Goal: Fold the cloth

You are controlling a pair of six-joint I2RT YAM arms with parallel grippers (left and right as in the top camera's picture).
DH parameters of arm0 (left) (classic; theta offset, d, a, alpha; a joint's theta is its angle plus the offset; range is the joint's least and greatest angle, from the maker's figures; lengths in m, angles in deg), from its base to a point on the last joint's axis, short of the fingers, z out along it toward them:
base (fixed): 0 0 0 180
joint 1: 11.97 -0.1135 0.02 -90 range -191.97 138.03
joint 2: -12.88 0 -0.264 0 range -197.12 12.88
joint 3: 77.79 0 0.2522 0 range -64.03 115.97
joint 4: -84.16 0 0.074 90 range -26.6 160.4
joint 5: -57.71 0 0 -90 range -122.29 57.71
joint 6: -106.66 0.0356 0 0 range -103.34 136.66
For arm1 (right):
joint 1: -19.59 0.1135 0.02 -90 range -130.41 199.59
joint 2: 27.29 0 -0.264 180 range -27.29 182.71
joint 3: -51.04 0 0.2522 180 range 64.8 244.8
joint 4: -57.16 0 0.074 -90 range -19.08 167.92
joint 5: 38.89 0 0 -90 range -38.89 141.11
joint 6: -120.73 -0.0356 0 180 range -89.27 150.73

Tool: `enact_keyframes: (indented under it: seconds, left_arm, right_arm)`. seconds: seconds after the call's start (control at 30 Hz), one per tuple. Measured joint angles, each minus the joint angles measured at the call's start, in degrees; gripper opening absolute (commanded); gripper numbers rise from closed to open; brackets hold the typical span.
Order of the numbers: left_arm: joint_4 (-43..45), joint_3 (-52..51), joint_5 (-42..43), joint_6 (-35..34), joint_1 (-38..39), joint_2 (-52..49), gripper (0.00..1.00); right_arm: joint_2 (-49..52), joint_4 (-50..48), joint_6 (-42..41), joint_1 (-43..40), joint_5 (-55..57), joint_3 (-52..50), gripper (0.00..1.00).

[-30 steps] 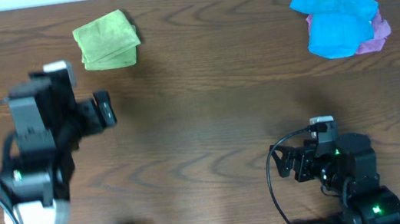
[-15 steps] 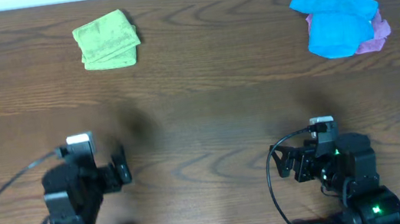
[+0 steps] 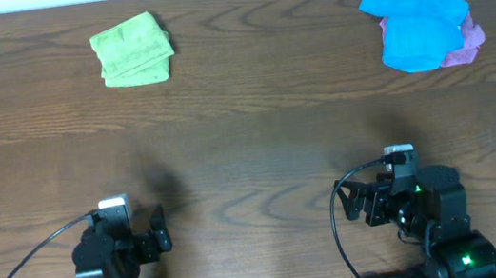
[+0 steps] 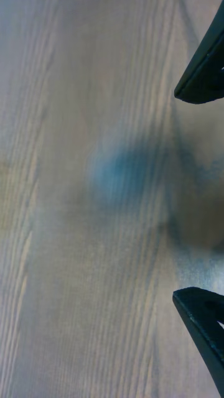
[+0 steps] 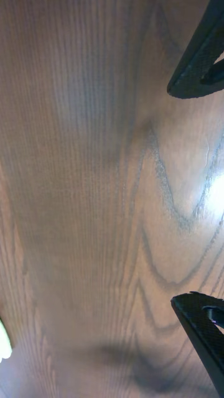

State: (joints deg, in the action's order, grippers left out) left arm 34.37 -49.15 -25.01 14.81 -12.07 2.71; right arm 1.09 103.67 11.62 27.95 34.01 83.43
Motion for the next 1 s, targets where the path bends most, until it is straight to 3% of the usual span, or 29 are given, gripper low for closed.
enact_keyframes:
  seconds: [0.53, 1.0]
  left_arm:
    - [-10.99, -0.66, 0.00, 7.98, 0.00, 6.56, 0.96]
    - [-11.72, -0.59, 0.20, 10.03, 0.00, 9.40, 0.95]
  right_arm:
    - [0.00, 0.02, 0.00, 0.00, 0.00, 0.00, 0.99]
    - [0.00, 0.02, 0.00, 0.00, 0.00, 0.00, 0.99]
